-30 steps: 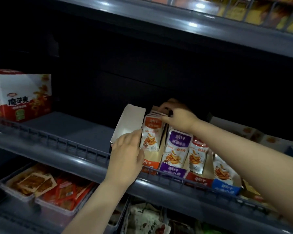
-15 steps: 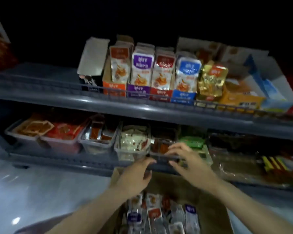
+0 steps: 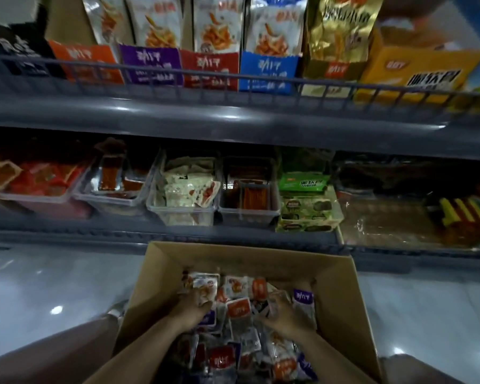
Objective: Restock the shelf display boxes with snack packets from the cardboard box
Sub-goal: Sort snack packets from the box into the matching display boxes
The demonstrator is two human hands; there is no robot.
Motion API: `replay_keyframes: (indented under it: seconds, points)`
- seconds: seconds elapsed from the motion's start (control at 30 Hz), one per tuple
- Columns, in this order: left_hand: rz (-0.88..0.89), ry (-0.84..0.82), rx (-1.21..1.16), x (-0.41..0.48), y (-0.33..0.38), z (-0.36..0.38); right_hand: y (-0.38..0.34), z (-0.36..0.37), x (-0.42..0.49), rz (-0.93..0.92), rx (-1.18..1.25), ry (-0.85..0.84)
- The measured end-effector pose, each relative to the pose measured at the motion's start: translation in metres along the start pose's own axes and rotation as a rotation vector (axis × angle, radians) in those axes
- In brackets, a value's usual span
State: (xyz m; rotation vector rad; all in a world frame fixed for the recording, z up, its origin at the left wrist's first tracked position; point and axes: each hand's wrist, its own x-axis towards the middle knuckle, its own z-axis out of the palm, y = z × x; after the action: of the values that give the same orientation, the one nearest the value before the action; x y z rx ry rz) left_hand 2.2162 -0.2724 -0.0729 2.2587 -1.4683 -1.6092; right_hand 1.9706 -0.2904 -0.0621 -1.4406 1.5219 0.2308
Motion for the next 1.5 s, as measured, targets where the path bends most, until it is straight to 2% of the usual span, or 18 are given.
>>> replay_keyframes:
  seconds: [0.2,0.37,0.5,0.57,0.67,0.77,0.83,0.9,1.03,1.17,1.27,1.37,1.5]
  points:
    - [-0.043,0.000,-0.123,0.038,-0.007,0.004,0.005,0.019,0.050,0.020,0.260,0.046]
    - [-0.116,-0.013,-0.227,0.059,-0.006,0.010,0.003,0.021,0.085,-0.027,0.203,0.059]
    - [-0.137,-0.019,-0.291,0.073,-0.021,0.015,0.011,0.034,0.096,-0.055,-0.106,0.020]
    - [-0.162,-0.044,-0.356,0.079,-0.030,0.018,0.018,0.046,0.103,-0.047,-0.150,-0.010]
    - [-0.216,-0.126,-0.380,0.075,-0.024,0.022,0.020,0.057,0.113,-0.070,-0.192,0.080]
    - [-0.276,-0.189,-0.408,0.067,-0.017,0.032,0.019,0.061,0.117,-0.114,-0.021,0.065]
    - [-0.301,-0.149,-0.432,0.069,-0.024,0.046,0.021,0.067,0.118,-0.147,0.164,0.071]
    - [-0.305,-0.089,-0.467,0.073,-0.033,0.060,0.030,0.079,0.122,-0.142,0.274,0.151]
    - [-0.303,-0.089,-0.575,0.058,-0.017,0.063,0.032,0.085,0.123,-0.072,0.470,0.198]
    - [-0.312,-0.168,-0.824,0.039,-0.006,0.057,0.018,0.064,0.090,-0.087,0.547,0.226]
    - [-0.309,-0.272,-0.926,0.017,0.007,0.051,0.000,0.038,0.045,-0.023,0.593,0.122]
    - [-0.210,-0.298,-0.915,-0.009,0.025,0.042,-0.002,0.020,0.015,0.020,0.637,0.023]
    - [-0.109,-0.341,-0.870,-0.055,0.055,0.013,-0.020,-0.003,-0.032,-0.014,0.615,0.048]
